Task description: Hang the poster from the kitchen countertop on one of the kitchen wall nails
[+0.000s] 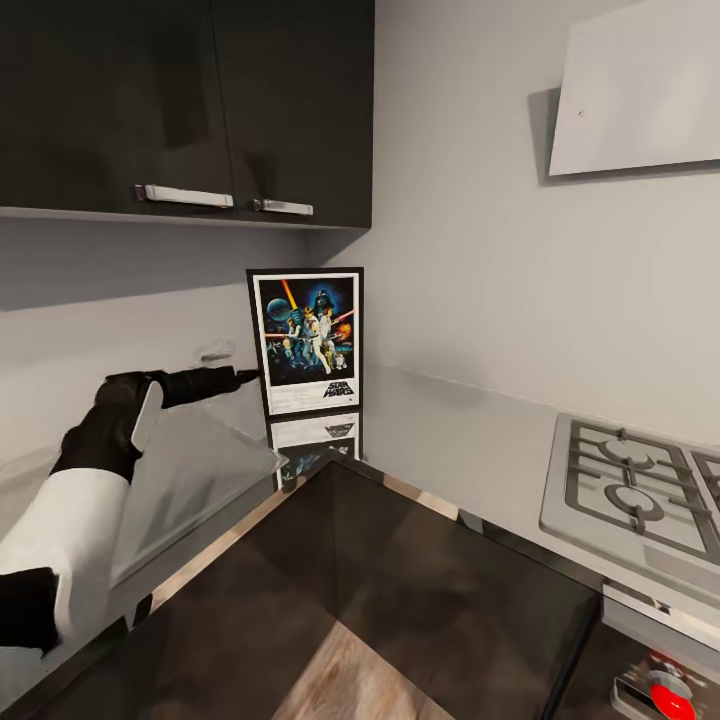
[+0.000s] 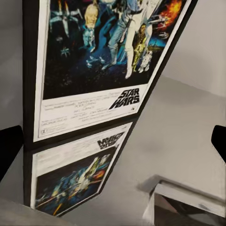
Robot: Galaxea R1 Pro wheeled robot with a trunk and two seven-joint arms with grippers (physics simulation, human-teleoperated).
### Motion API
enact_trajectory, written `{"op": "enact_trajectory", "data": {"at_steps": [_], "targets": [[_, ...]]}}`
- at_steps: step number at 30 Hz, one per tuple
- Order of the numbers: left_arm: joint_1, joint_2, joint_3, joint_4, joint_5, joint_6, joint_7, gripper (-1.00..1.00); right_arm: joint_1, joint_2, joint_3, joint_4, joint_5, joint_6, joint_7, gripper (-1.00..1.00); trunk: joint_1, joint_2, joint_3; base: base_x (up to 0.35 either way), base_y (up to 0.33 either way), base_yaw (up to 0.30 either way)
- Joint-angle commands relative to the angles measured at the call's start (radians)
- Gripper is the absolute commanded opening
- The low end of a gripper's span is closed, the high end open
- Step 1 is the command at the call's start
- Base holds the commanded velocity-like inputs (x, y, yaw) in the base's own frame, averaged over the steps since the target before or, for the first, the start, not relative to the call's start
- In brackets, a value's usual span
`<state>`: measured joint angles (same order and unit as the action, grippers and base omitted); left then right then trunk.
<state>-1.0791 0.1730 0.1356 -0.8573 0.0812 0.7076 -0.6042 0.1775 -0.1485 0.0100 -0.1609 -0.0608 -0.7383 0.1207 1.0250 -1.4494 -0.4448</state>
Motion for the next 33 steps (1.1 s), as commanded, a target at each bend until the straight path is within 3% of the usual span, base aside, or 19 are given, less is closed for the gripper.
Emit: {"op": "enact_trajectory", "data": {"at_steps": [1,7,33], "targets": [[-0.088,0.0,0.0,0.168,0.008,-0.01,0.056,1.0,0.0,0.0,0.001,-0.002,-0.007,-0.001,0.007,1.0,0.0,-0.001,-0.001,0.0,0.0,0.0],[-0.121,0.0,-0.001,0.228,0.01,-0.13,0.087,1.0,0.0,-0.001,0.001,-0.002,-0.007,0.0,0.008,1.0,0.0,-0.001,-0.001,0.0,0.0,0.0],[-0.122,0.002,-0.001,0.224,0.011,-0.142,0.087,1.0,0.0,-0.002,-0.001,-0.002,-0.007,-0.003,0.007,1.0,0.0,-0.001,-0.001,0.1,0.018,0.0]]}}
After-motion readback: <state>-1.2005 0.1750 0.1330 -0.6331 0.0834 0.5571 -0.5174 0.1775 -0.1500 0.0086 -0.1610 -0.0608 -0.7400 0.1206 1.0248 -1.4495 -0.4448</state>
